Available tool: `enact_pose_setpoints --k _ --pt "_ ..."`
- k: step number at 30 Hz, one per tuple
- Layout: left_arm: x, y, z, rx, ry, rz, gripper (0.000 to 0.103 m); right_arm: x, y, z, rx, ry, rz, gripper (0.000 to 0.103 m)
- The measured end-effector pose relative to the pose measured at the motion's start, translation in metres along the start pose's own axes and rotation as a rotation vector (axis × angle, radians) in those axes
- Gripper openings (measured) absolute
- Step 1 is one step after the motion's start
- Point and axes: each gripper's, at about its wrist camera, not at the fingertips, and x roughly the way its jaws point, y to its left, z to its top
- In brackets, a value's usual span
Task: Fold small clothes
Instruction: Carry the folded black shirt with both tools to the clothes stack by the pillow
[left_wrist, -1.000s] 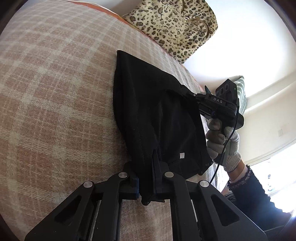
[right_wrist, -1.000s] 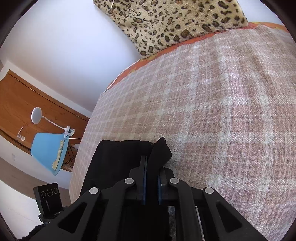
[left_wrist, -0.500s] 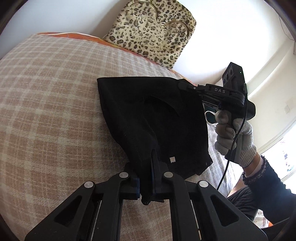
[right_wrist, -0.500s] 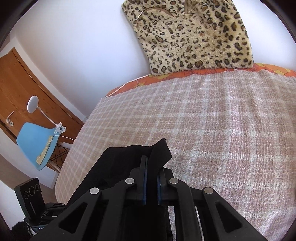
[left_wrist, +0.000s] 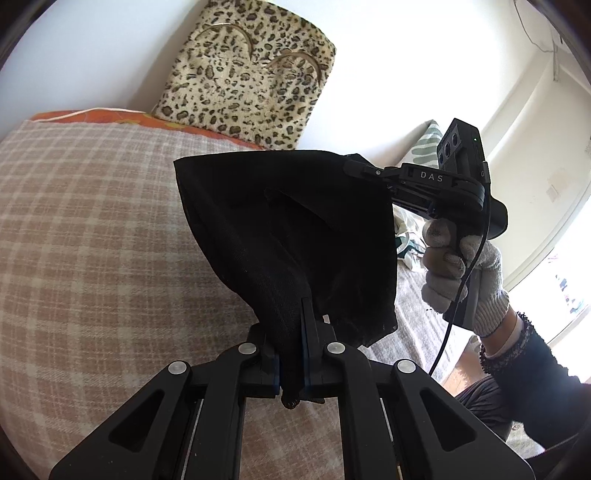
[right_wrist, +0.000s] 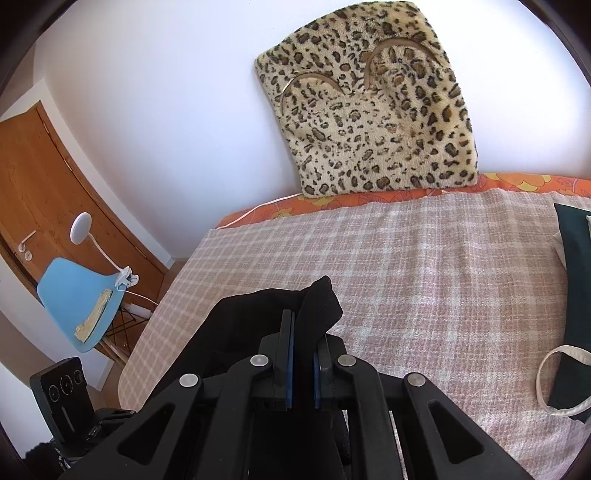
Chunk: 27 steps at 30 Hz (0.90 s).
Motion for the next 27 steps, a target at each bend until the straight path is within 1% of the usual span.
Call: enact_pose_setpoints --k 5,12,19,27 --pt "0.008 -0.034 0.004 0.085 -0.003 0.010 0.006 -0.033 -0.013 -0.003 0.012 -0.043 -0.034 0.005" --pt "0.021 -0.078 0.006 0.180 0.002 -0.003 0.006 -0.075 -0.032 -0.010 0.021 -0.093 -0.075 0.005" --pt "0.039 -0.104 0.003 0.226 0.011 -0.035 0.006 -0.110 -0.047 -0.015 0.041 -0.136 -0.096 0.005" --pt "0.069 -0.135 0.003 0.271 0.041 -0.087 0.006 -0.138 -0.070 -0.018 0.067 -0.157 -0.122 0.005"
